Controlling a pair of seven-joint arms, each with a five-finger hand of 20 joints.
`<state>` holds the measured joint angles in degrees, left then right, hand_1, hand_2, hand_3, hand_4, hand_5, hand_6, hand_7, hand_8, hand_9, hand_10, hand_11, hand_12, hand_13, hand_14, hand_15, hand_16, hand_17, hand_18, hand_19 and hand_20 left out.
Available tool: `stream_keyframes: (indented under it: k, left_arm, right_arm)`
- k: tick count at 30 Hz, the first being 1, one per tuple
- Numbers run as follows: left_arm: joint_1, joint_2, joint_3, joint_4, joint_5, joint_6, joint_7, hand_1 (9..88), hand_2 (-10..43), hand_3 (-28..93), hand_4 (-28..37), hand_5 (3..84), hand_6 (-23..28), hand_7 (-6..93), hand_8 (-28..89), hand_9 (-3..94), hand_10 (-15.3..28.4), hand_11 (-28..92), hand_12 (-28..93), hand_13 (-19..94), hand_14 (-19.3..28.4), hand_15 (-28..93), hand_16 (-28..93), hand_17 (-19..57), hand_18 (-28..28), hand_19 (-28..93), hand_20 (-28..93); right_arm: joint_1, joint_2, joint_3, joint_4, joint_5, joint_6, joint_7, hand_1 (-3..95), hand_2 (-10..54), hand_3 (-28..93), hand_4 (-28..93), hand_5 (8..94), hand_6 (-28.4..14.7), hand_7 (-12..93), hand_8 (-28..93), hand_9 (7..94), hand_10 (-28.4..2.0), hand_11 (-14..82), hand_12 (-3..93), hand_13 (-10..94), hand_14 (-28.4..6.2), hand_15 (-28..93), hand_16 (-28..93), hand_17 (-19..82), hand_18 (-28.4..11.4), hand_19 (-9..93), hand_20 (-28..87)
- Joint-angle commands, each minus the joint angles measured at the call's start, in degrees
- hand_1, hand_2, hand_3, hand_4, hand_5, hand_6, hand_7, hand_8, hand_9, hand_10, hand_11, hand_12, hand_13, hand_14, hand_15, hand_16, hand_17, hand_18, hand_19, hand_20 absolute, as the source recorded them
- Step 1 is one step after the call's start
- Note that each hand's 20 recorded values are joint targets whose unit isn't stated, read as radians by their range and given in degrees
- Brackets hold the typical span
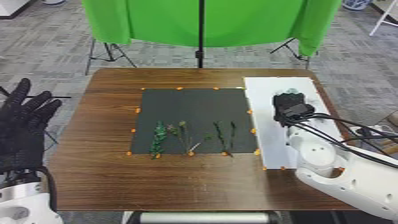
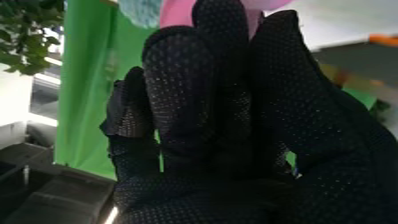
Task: Arrange flowers
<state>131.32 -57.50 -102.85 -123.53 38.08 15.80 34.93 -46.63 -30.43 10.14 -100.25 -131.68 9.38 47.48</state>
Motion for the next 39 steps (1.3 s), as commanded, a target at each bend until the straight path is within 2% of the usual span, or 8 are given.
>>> stream_keyframes:
  k: [1, 3, 10, 16, 20, 23, 29, 39]
  left_arm:
    - [1.99, 1.46, -0.47, -1.36, -0.22, 1.58, 1.12, 21.9, 7.5, 74, -27.1, 32.5, 5.7, 8.8, -7, 31.8, 17.5, 25, 15, 22, 23.1, 51, -4, -9.6, 21.2, 43, 28]
    - [2.78, 2.56, -0.57, -1.86, -0.82, 2.32, 2.36, 21.9, 7.6, 74, -27.2, 32.5, 5.8, 8.8, -7, 31.8, 17.5, 25, 15, 22, 23.1, 51, -4, -9.6, 21.2, 43, 28]
    - [2.35, 4.25, -1.11, -2.63, -0.51, 3.38, 2.85, 22.0, 7.6, 74, -27.2, 32.5, 5.8, 9.0, -7, 31.8, 17.6, 25, 15, 22, 23.1, 51, -4, -9.6, 21.2, 43, 28]
    - [0.65, 4.64, -1.97, -3.31, 0.96, 2.68, 1.08, 22.1, 7.7, 74, -27.1, 32.5, 5.8, 9.0, -7, 31.7, 17.6, 25, 15, 22, 23.1, 51, -4, -9.6, 21.1, 43, 28]
    - [-2.45, 4.71, -1.94, -3.07, 2.32, 1.58, -1.42, 22.1, 7.7, 74, -27.1, 32.5, 5.9, 8.9, -7, 31.7, 17.6, 25, 15, 22, 23.1, 51, -4, -9.7, 21.2, 43, 28]
    - [-4.97, 5.6, -1.15, -3.03, 3.17, 1.18, -2.93, 22.1, 7.7, 74, -27.0, 32.6, 5.9, 8.8, -7, 31.7, 17.6, 25, 15, 22, 23.1, 51, -4, -9.7, 21.2, 43, 28]
    - [-9.64, 8.17, 1.79, -2.3, 2.76, 0.48, -2.81, 22.1, 7.9, 73, -27.0, 32.5, 5.8, 8.9, -7, 31.7, 17.6, 25, 15, 22, 23.1, 51, -4, -9.7, 21.2, 43, 28]
    - [-14.63, 7.53, 4.0, -1.1, 4.36, -1.31, -5.44, 22.2, 7.8, 73, -26.8, 32.6, 6.0, 8.8, -7, 31.7, 17.6, 25, 15, 22, 23.1, 51, -4, -9.7, 21.2, 43, 28]
  right_arm:
    - [-3.28, 2.34, 8.4, -6.39, -3.14, 4.69, -1.83, 60.4, -9.5, 65, -28, 89.0, 1.2, 16, 3, 93.6, -5.6, 12.9, 32.5, 85, -1.8, 54, 23, 40, -17.4, 86, 34]
    - [-2.9, 1.2, 9.1, -8.55, -3.12, 5.13, -3.65, 60.4, -9.5, 66, -28, 89.2, 0.9, 16, 4, 93.7, -5.7, 13.2, 32.4, 85, -1.8, 53, 24, 40, -17.5, 86, 34]
    - [2.17, -8.82, 5.25, -11.65, -1.98, 5.0, -9.52, 60.4, -9.5, 67, -28, 89.8, 0.1, 16, 4, 93.7, -6.0, 13.2, 32.6, 86, -2.2, 53, 25, 40, -18.4, 86, 35]
    - [4.75, -24.77, 1.99, -6.1, -2.17, 3.62, -14.79, 60.4, -9.5, 68, -28, 90.0, -0.2, 16, 4, 93.7, -6.2, 13.3, 32.6, 86, -2.3, 52, 26, 40, -18.8, 86, 36]
    - [1.22, -34.53, 4.73, -0.96, -4.46, 0.99, -20.53, 60.1, -9.5, 68, -28, 89.8, -0.2, 16, 4, 93.7, -6.4, 13.4, 32.6, 86, -2.3, 52, 26, 40, -19.0, 86, 36]
    - [0.75, -39.02, 3.34, 2.01, -5.05, 1.45, -21.89, 59.9, -9.5, 68, -28, 89.9, 0.0, 16, 4, 93.7, -6.5, 13.5, 32.7, 86, -2.3, 52, 26, 40, -18.9, 86, 36]
    - [3.88, -43.26, -2.31, 6.31, -3.76, 5.63, -20.22, 59.2, -9.5, 69, -28, 89.8, 0.0, 16, 4, 93.7, -6.2, 13.6, 32.7, 86, -2.3, 53, 26, 40, -19.0, 86, 37]
    - [0.97, -46.78, -1.17, 10.89, -5.44, 2.86, -20.08, 59.8, -9.5, 66, -28, 88.8, 1.5, 16, 3, 93.7, -6.0, 12.2, 33.3, 84, -2.0, 55, 23, 39, -16.4, 87, 37]
